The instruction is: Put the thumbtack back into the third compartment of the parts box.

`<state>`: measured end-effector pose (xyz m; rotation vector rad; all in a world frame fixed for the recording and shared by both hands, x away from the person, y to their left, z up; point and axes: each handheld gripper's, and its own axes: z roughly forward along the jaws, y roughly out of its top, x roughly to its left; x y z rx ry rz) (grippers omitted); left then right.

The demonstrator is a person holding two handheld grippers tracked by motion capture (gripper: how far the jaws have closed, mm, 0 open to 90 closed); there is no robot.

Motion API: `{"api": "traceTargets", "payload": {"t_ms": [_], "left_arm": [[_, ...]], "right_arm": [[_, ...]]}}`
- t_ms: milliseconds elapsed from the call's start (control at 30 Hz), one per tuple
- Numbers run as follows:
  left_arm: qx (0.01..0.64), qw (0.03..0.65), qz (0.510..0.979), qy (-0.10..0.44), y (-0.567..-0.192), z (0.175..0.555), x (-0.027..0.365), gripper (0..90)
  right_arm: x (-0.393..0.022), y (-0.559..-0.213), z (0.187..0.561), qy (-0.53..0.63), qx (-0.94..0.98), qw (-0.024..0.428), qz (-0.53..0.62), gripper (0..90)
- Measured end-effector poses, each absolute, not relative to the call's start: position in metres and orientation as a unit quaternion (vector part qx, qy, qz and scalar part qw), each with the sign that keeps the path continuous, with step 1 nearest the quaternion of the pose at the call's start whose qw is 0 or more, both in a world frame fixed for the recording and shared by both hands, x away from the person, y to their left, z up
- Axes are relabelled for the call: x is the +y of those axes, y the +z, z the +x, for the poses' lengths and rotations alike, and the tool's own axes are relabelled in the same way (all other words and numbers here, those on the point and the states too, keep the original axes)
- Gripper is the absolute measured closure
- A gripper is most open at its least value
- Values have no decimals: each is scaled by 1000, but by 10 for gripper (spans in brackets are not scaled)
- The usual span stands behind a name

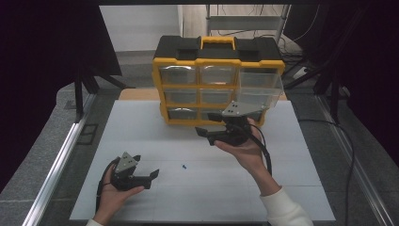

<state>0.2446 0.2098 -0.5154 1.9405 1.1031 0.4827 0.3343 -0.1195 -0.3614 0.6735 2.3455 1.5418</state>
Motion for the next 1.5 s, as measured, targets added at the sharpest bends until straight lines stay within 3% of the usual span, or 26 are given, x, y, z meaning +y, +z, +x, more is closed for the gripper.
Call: {"api": "traceTargets", "payload": {"t_ms": [867,1500], "left_arm": [[440,414,773,193,-516,243,210,96],[440,416,773,190,-516,244,211,96]], "right_arm": [[-69,-461,355,434,864,73,242,342],[-45,-509,356,362,899,51,240,351]]}}
